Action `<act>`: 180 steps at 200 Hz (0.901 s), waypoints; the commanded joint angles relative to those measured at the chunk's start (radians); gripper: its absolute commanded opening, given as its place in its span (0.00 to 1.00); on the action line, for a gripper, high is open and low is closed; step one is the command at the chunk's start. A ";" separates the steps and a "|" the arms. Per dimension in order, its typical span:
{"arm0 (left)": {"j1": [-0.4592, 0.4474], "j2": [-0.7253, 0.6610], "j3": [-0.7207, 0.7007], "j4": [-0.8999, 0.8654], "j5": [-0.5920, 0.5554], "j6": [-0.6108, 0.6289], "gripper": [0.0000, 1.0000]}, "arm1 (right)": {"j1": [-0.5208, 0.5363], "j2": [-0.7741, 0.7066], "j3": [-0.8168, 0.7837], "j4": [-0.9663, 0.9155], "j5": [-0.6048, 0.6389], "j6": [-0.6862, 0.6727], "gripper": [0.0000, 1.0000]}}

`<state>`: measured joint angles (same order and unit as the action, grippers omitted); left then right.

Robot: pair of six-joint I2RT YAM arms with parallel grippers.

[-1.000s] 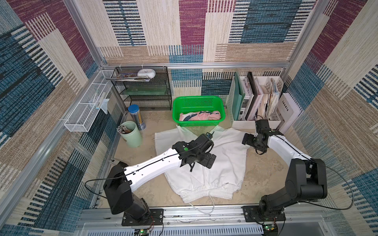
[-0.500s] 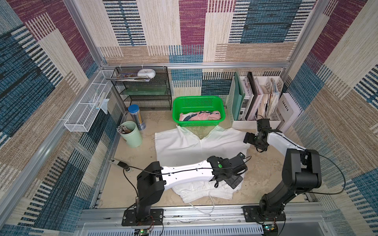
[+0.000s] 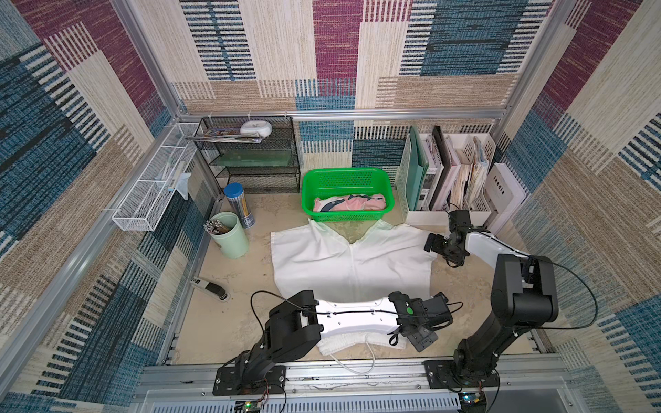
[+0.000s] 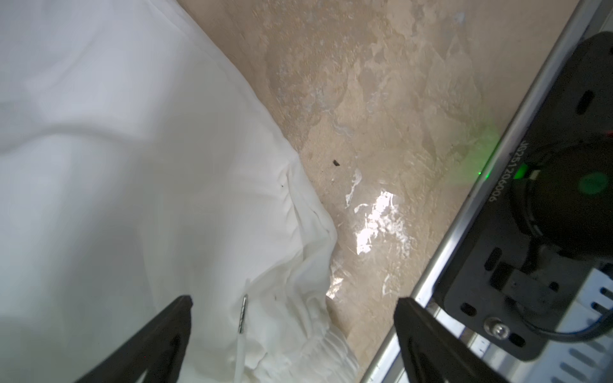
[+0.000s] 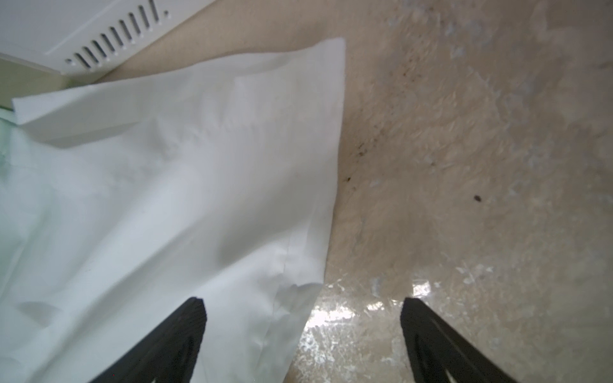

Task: Roll up the shorts
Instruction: Fold the shorts at the center of the board.

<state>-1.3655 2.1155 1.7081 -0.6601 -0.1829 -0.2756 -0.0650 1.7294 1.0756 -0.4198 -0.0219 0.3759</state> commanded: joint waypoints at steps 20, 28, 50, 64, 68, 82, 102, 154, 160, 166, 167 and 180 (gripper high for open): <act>-0.001 0.055 0.029 -0.035 0.016 0.018 0.89 | -0.006 0.024 0.004 0.024 -0.026 -0.004 0.97; -0.001 0.069 0.036 -0.043 0.023 0.020 0.86 | -0.006 0.030 0.007 0.026 -0.028 -0.005 0.97; -0.001 0.104 0.065 -0.075 0.038 0.019 0.80 | -0.008 0.051 0.010 0.030 -0.036 -0.011 0.97; 0.000 0.121 0.080 -0.088 0.045 0.019 0.77 | -0.009 0.063 0.011 0.031 -0.038 -0.011 0.97; 0.001 0.125 0.083 -0.092 0.046 0.020 0.75 | -0.009 0.065 0.010 0.034 -0.038 -0.011 0.96; 0.006 0.136 0.085 -0.099 0.061 0.016 0.69 | -0.009 0.071 0.009 0.037 -0.040 -0.011 0.96; 0.013 0.147 0.084 -0.116 0.077 0.002 0.55 | -0.009 0.084 0.016 0.039 -0.047 -0.014 0.93; 0.026 0.159 0.079 -0.119 0.113 -0.003 0.29 | -0.009 0.107 0.024 0.020 -0.015 -0.015 0.83; 0.026 0.161 0.082 -0.120 0.116 -0.004 0.26 | -0.009 0.113 0.027 0.012 -0.001 -0.017 0.81; 0.027 0.164 0.084 -0.119 0.121 -0.001 0.23 | -0.009 0.118 0.030 0.007 0.006 -0.021 0.79; 0.027 0.165 0.084 -0.120 0.121 -0.001 0.22 | -0.009 0.119 0.031 0.006 0.007 -0.020 0.79; 0.028 0.167 0.085 -0.119 0.127 0.002 0.11 | -0.008 0.126 0.033 -0.003 0.017 -0.030 0.76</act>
<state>-1.3407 2.2711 1.7882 -0.7609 -0.0933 -0.2775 -0.0742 1.8282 1.1107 -0.3679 -0.0113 0.3527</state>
